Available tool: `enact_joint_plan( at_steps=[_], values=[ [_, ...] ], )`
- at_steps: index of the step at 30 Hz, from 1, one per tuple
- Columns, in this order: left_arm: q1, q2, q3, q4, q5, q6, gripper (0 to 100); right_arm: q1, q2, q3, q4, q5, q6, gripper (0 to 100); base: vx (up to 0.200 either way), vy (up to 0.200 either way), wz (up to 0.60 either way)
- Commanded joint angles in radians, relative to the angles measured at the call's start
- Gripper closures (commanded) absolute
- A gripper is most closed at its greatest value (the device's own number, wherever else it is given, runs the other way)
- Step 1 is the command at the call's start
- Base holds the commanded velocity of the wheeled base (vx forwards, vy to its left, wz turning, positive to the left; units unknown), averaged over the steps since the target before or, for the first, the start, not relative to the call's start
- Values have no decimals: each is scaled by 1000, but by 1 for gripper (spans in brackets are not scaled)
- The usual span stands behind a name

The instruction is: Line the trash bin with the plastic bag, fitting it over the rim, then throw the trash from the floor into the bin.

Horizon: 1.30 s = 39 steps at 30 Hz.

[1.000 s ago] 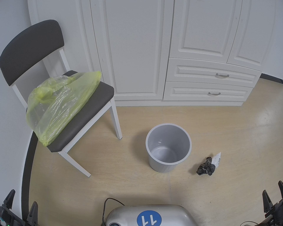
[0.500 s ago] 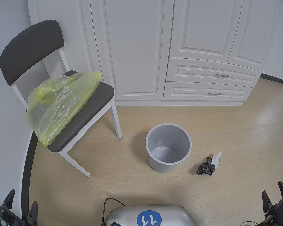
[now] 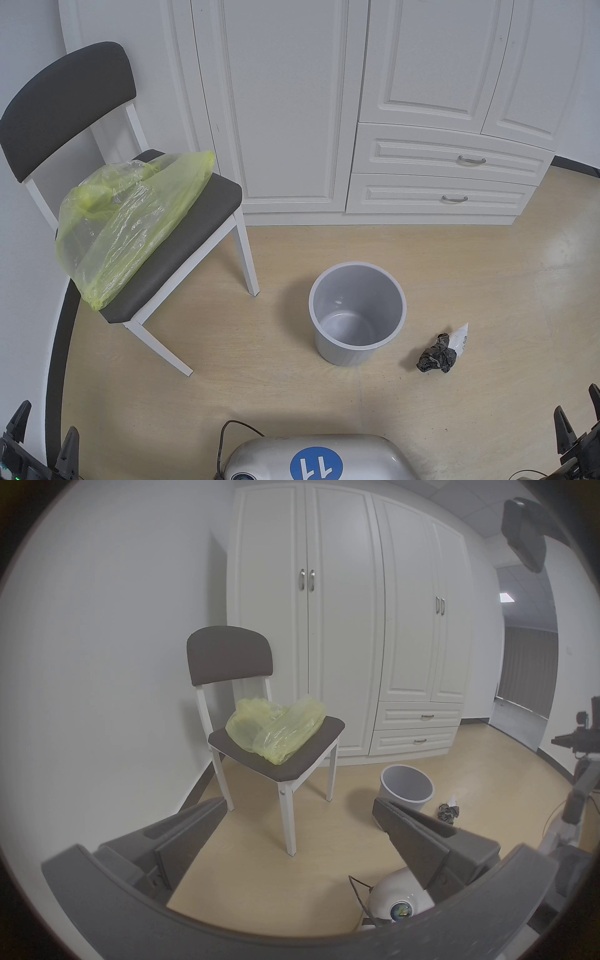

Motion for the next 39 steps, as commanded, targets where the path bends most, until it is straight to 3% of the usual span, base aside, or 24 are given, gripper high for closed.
enact_joint_plan(
  at_steps=[1, 12, 15, 16, 17, 18, 21, 24, 26, 28, 30, 32, 34, 36, 39],
  values=[
    [-2, -16, 13, 3, 4, -17, 0, 2, -16, 16, 0, -4, 6, 0, 0, 0, 0],
    [0, -16, 16, -8, 12, 14, 0, -1, -16, 16, -2, 4, -48, 0, 0, 0, 0],
    [0, -16, 1, -40, 26, -30, 0, 2, -16, 18, -6, 13, -35, 0, 0, 0, 0],
    [0, -16, -44, -159, 26, -150, 0, 2, -16, 18, -8, 18, -29, 0, 0, 0, 0],
    [-2, -16, -76, -223, 21, -196, 0, 2, -16, 18, -8, 16, -20, 0, 0, 0, 0],
    [0, -16, -84, -237, 21, -191, 0, 2, -16, 18, -8, 16, -19, 0, 0, 0, 0],
    [-2, -16, -96, -203, 20, -37, 0, 0, -16, 18, -9, 16, -26, 0, 0, 0, 0],
    [-15, 24, -117, -120, 20, 5, 0, 2, -16, 18, -8, 18, -28, 0, 0, 0, 0],
    [-40, 84, -156, -82, 24, 5, 0, 3, -16, 18, -9, 19, -26, 0, 0, 0, 0],
    [-92, 255, -242, -54, 41, 2, 0, 2, -16, 8, -23, 21, -9, 0, 0, 0, 0],
    [-98, 389, -308, -59, 56, 5, 0, 6, -7, -74, -80, 48, 83, 0, 0, 0, 0],
    [-84, 559, -374, -60, 89, 11, 0, 32, 79, -274, -75, 131, 273, 0, 0, 0, 0],
    [-63, 685, -420, -65, 109, 31, 0, 43, 159, -343, -19, 142, 247, 0, 0, 0, 0],
    [-5, 818, -447, -85, 127, 69, 0, 37, 266, -395, 27, 134, 141, 0, 0, 0, 0],
    [91, 924, -438, -166, 121, 103, 0, 29, 439, -447, 26, 90, 64, 0, 0, 0, 0]
  ],
)
